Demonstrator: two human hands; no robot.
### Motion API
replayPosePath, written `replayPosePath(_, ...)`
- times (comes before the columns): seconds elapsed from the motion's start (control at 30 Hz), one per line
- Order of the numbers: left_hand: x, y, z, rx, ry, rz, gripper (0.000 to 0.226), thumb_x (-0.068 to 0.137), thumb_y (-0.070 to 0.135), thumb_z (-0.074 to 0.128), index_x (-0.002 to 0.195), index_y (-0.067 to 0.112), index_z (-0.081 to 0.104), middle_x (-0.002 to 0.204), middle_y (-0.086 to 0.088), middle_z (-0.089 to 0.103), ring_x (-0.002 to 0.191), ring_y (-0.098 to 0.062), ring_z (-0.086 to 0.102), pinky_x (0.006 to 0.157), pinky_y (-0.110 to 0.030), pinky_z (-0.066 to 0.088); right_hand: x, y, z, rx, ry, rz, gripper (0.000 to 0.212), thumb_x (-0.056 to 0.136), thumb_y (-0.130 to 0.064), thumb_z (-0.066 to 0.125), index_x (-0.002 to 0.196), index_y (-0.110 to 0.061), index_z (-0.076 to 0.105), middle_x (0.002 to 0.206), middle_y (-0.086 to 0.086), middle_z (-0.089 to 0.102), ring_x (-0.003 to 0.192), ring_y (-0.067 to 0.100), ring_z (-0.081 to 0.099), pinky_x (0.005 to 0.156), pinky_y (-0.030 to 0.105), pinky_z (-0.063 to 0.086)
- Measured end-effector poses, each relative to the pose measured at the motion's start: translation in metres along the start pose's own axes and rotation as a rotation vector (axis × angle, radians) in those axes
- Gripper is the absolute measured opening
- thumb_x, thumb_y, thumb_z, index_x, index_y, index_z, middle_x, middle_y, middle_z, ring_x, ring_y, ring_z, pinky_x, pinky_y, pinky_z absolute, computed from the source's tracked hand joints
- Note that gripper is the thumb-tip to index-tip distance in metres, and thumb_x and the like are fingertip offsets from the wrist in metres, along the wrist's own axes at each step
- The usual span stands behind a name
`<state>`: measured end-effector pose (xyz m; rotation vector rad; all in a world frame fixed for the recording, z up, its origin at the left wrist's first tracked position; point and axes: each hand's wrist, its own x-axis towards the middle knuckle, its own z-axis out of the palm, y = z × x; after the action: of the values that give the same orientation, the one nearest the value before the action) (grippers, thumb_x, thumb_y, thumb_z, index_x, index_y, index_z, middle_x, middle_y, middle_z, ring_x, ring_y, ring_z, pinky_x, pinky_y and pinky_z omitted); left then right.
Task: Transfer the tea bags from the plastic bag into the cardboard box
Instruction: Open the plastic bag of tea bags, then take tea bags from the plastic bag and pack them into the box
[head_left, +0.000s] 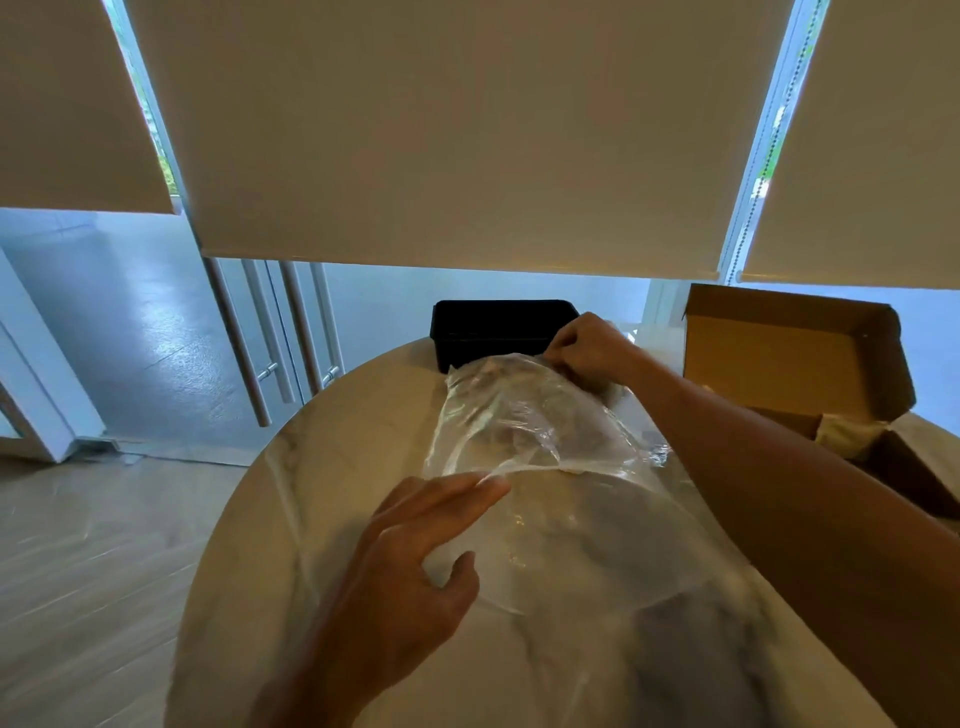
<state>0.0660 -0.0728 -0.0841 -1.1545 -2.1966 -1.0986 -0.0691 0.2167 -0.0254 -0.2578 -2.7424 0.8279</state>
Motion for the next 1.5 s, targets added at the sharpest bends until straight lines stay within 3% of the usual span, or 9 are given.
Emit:
replayPosePath(0.27,-0.009,0.010,0.010,0.176,-0.106,0.031,0.089,0.058,-0.005,0.070,0.135,0.030,0.043,0.136,0.023,0.041,0.110,0.003,0.045,0.092,-0.001,0.034,-0.029,-0.027,-0.042,0.001,0.164,-0.179,0.011,0.086,-0.017,0.066,0.091,-0.016,0.076,0.087,-0.004,0.069,0.079,0.011,0.062,0.075,0.025,0.050)
replayPosePath(0.4,-0.014,0.020,0.008,0.234,-0.101,0.034,0.090,0.058,-0.003,0.074,0.137,0.026,0.040,0.138,0.017,0.038,0.102,-0.002,0.049,0.075,-0.014,0.050,-0.043,-0.040,-0.055,0.001,0.272,-0.238,0.014,0.089,-0.017,0.063,0.096,-0.015,0.075,0.100,0.000,0.071,0.091,0.015,0.063,0.080,0.024,0.046)
replayPosePath(0.67,-0.021,0.025,0.016,0.229,-0.068,0.040,0.091,0.061,-0.013,0.067,0.139,0.023,0.036,0.144,0.013,0.034,0.104,-0.009,0.051,0.072,-0.021,0.054,-0.067,-0.060,-0.082,-0.220,0.454,-0.442,0.019,0.093,-0.024,0.056,0.100,-0.019,0.072,0.099,0.004,0.069,0.091,0.023,0.061,0.075,0.030,0.044)
replayPosePath(0.87,-0.023,0.023,0.021,0.156,-0.001,-0.005,0.091,0.064,-0.016,0.063,0.142,0.022,0.033,0.147,0.016,0.031,0.113,-0.006,0.046,0.095,-0.013,0.037,-0.073,-0.065,-0.094,-0.398,0.470,-0.512,0.020,0.096,-0.023,0.047,0.102,-0.020,0.065,0.093,0.004,0.068,0.082,0.029,0.062,0.072,0.036,0.047)
replayPosePath(1.03,-0.022,0.020,0.024,0.122,0.004,-0.023,0.089,0.065,-0.016,0.062,0.140,0.022,0.034,0.147,0.014,0.032,0.116,-0.003,0.042,0.099,-0.002,0.027,-0.075,-0.067,-0.098,-0.406,0.507,-0.512,0.018,0.097,-0.025,0.048,0.101,-0.020,0.065,0.091,0.003,0.068,0.079,0.028,0.063,0.072,0.041,0.051)
replayPosePath(1.23,-0.024,0.018,0.026,0.107,-0.017,-0.044,0.091,0.066,-0.012,0.064,0.144,0.023,0.032,0.147,0.013,0.035,0.120,0.005,0.033,0.096,0.003,0.025,-0.076,-0.065,-0.082,-0.377,0.403,-0.384,0.020,0.096,-0.028,0.050,0.103,-0.021,0.067,0.102,0.003,0.071,0.091,0.028,0.063,0.079,0.037,0.049)
replayPosePath(1.37,-0.026,0.018,0.028,0.121,0.014,-0.061,0.080,0.069,0.002,0.057,0.144,0.019,0.036,0.147,0.005,0.039,0.125,-0.008,0.039,0.101,-0.021,0.038,-0.080,-0.063,-0.058,-0.379,0.211,-0.385,0.023,0.096,-0.023,0.049,0.110,-0.019,0.067,0.109,0.007,0.070,0.093,0.029,0.065,0.082,0.036,0.051)
replayPosePath(1.5,-0.026,0.019,0.027,0.097,0.041,-0.096,0.083,0.068,0.003,0.060,0.144,0.021,0.034,0.146,0.008,0.038,0.123,-0.009,0.041,0.094,-0.022,0.041,-0.098,-0.069,-0.045,-0.373,0.140,-0.395,0.034,0.097,-0.021,0.049,0.130,-0.020,0.056,0.129,0.007,0.060,0.115,0.027,0.057,0.098,0.040,0.044)
